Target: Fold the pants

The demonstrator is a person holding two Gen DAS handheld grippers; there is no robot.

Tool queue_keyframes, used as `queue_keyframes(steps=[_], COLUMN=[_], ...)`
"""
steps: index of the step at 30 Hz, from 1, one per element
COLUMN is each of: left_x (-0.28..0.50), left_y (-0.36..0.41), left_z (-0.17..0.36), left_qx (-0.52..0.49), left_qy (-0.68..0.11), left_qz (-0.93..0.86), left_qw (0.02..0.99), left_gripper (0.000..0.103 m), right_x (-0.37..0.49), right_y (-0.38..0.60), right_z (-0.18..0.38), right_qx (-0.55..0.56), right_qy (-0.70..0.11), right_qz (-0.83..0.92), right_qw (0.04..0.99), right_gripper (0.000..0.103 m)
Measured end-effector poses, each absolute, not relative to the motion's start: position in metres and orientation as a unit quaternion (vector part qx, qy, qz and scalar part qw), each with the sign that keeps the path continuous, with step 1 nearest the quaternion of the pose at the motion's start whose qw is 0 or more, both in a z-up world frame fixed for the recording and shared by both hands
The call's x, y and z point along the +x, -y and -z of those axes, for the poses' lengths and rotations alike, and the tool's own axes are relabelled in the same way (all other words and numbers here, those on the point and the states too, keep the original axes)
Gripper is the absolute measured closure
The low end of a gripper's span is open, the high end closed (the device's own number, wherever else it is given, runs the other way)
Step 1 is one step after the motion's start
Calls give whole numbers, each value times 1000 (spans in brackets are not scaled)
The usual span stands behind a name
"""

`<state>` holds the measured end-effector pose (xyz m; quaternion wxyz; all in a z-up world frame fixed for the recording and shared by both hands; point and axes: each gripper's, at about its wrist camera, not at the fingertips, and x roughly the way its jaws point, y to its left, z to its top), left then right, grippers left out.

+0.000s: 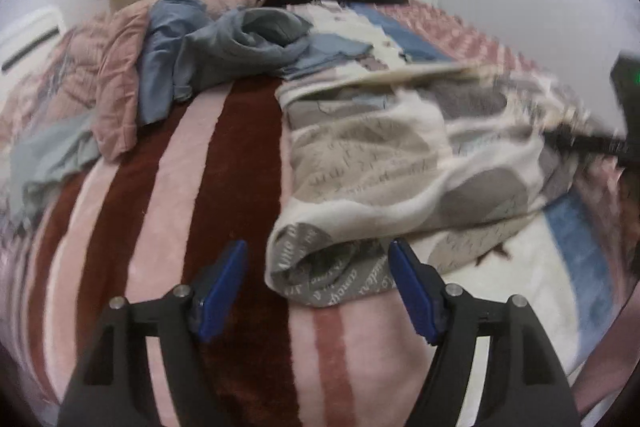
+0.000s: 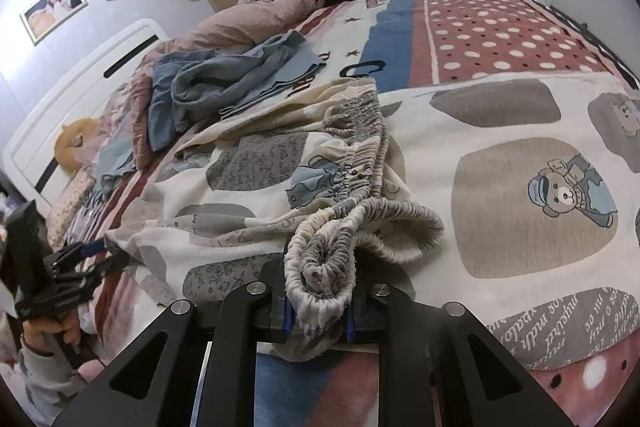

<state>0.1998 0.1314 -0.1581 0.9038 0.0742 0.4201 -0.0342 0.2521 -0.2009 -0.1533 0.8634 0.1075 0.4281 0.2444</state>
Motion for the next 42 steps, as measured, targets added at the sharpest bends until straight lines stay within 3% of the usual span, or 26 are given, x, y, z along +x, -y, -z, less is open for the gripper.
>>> queue_keyframes(steps=[5, 15, 18, 19, 20, 21, 22, 26, 29, 32, 36, 37, 38, 39, 42], left_x=[215, 223, 238, 242, 244, 245, 246, 231, 218, 213, 211, 207, 203, 198, 193], left_y=[-121, -100, -94, -94, -97, -100, -106, -130, -137, -143, -144, -147, -150, -154, -165], left_z=[173, 149, 157, 162, 167, 170, 173, 168, 161, 163, 171, 166, 160, 150, 129], left_qx=[123, 92, 136, 146, 145, 141, 130, 76, 57, 31, 35, 31, 26, 20, 12], left_qy=[-424, -330, -352, -361, -369, -374, -382, -373, -357, -362, -384, -383, -382, -374, -368], left_qz=[-17, -7, -50, -61, -69, -74, -82, -80, -86, -83, -64, -52, -39, -21, 7], left_qw=[897, 939, 925, 919, 916, 914, 911, 921, 928, 928, 920, 922, 923, 927, 930], left_gripper=[34, 35, 37, 40, 54, 84, 96, 96, 96, 90, 68, 60, 42, 35, 35], right_x=[252, 250, 251, 250, 250, 251, 250, 254, 256, 255, 254, 253, 252, 251, 246], right_y=[201, 201, 200, 200, 200, 200, 200, 198, 192, 186, 192, 195, 197, 201, 213], right_z=[153, 152, 152, 152, 151, 151, 150, 148, 142, 137, 146, 150, 151, 150, 126], right_qx=[105, 110, 110, 110, 111, 112, 114, 127, 129, 127, 117, 113, 108, 101, 77], right_qy=[-428, -431, -432, -432, -432, -431, -431, -428, -421, -414, -435, -445, -452, -456, -433], right_qz=[-245, -247, -248, -249, -250, -250, -251, -260, -269, -273, -265, -265, -263, -260, -254], right_qw=[864, 861, 860, 860, 860, 860, 860, 856, 856, 859, 853, 848, 845, 845, 862], right_gripper=[91, 89, 89, 89, 89, 89, 89, 89, 89, 89, 89, 85, 80, 78, 72])
